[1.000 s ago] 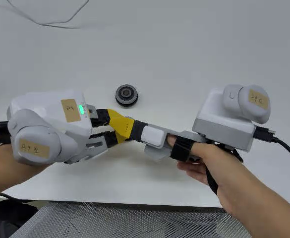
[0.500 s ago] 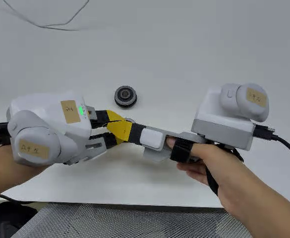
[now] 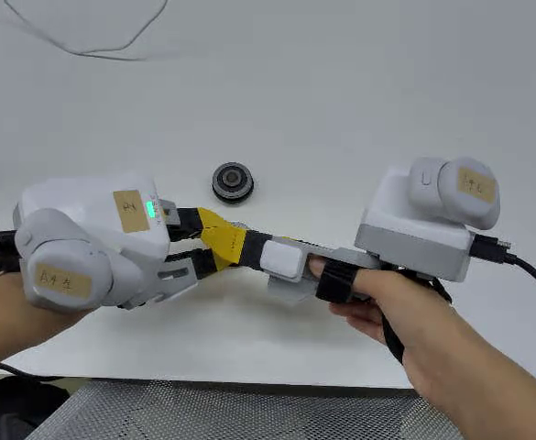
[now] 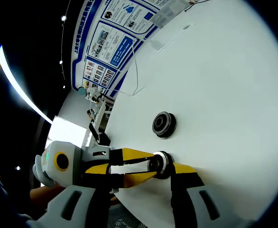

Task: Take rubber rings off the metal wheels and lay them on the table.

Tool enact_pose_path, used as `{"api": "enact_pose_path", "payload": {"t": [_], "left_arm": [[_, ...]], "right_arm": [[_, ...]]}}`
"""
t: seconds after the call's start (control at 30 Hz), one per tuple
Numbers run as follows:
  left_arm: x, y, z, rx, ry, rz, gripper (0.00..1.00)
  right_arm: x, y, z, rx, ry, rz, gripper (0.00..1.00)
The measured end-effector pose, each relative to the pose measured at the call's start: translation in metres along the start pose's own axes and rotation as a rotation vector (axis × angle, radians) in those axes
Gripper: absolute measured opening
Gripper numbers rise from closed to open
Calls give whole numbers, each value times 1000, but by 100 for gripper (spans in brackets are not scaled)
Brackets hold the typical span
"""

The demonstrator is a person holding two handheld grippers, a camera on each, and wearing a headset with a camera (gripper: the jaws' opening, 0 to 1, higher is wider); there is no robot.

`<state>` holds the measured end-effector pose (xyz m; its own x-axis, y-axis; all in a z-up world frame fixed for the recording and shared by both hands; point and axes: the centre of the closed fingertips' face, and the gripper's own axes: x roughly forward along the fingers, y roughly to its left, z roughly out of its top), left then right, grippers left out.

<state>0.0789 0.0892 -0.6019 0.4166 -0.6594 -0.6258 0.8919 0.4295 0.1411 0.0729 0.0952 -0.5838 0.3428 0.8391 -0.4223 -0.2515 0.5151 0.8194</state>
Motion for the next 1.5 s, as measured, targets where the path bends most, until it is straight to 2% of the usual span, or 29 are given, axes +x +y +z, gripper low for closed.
{"api": "enact_pose_path", "payload": {"t": [0.27,0.83,0.97,1.03,1.5], "left_arm": [[1,1,-2,0,1,0,13],[1,1,-3,3,4,2,13],[1,1,-3,3,3,2,13],[1,0,-3,2,3,2,13],[-1,-1,0,1,1,1,13]], "right_arm": [[2,1,-2,14,3,6,52],[5,-3,-3,-15,17,-26,53],[5,-5,-3,-20,24,-37,54],[5,-6,-7,-29,45,-45,57],[2,-3,0,-44,24,-41,56]]}}
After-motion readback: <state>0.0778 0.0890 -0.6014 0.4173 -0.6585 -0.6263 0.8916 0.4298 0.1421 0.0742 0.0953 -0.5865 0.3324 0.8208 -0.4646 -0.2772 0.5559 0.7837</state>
